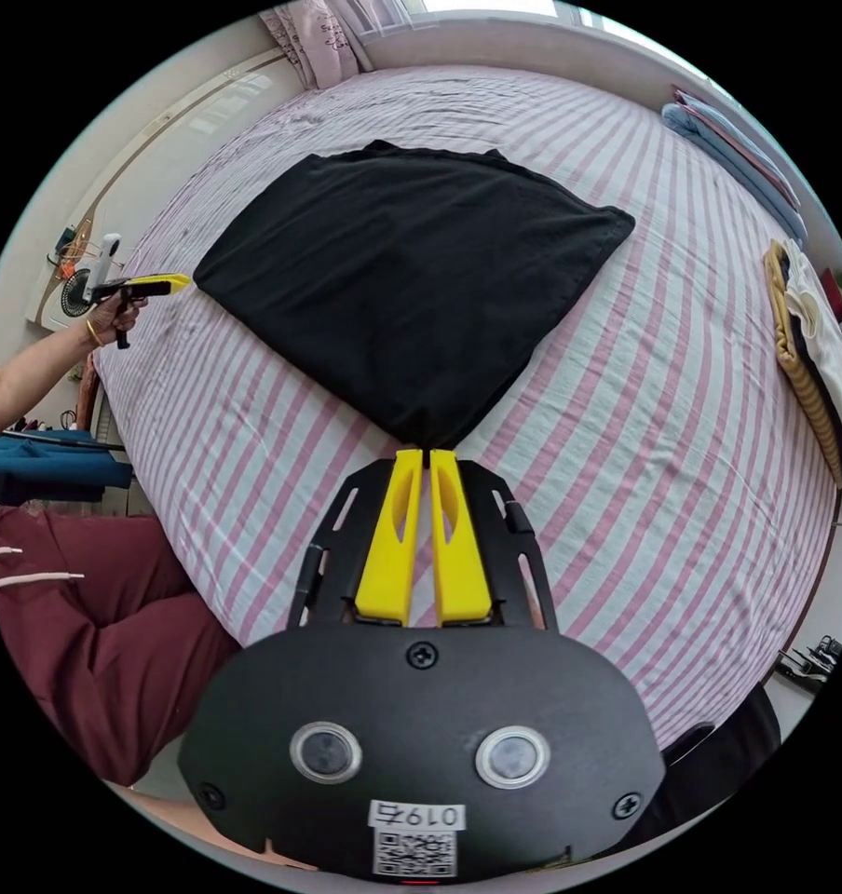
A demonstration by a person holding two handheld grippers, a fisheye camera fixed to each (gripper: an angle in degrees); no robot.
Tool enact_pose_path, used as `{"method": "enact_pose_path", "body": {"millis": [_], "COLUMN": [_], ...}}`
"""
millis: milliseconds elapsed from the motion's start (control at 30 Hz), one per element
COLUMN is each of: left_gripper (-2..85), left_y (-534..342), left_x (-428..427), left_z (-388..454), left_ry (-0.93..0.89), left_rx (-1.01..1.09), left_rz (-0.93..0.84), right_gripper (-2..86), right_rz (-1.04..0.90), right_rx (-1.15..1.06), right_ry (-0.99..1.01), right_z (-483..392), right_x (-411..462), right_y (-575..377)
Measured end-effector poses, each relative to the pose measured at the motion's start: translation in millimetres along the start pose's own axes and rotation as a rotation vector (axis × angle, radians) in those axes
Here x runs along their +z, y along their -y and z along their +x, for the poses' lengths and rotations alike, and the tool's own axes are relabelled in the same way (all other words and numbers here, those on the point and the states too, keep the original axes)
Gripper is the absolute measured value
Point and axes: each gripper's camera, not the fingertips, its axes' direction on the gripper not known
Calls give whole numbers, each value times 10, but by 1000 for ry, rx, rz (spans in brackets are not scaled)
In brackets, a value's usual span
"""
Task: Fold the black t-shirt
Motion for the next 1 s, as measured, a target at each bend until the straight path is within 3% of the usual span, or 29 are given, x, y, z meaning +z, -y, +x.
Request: {"method": "enact_pose_path", "body": {"millis": [100,600,800,1000], "left_gripper": [74,11,6,5], "left_y": [22,306,528,732], "left_x": [-15,328,222,448], "left_z": [-160,-247,-259,-87], "left_ry": [-44,-154,-178,-130], "left_rx": [-57,30,123,190], "left_rz": [71,-40,-124,-286], "right_gripper": [113,61,20,7], "right_rz": [-8,-1,-15,-145], "right_rx": [0,1,-95,-182], "right_ry": [1,21,35,24], "right_z": [15,-29,21,-136], "right_x": [-9,-203,-547,-398], "right_y": [9,42,46,164]}}
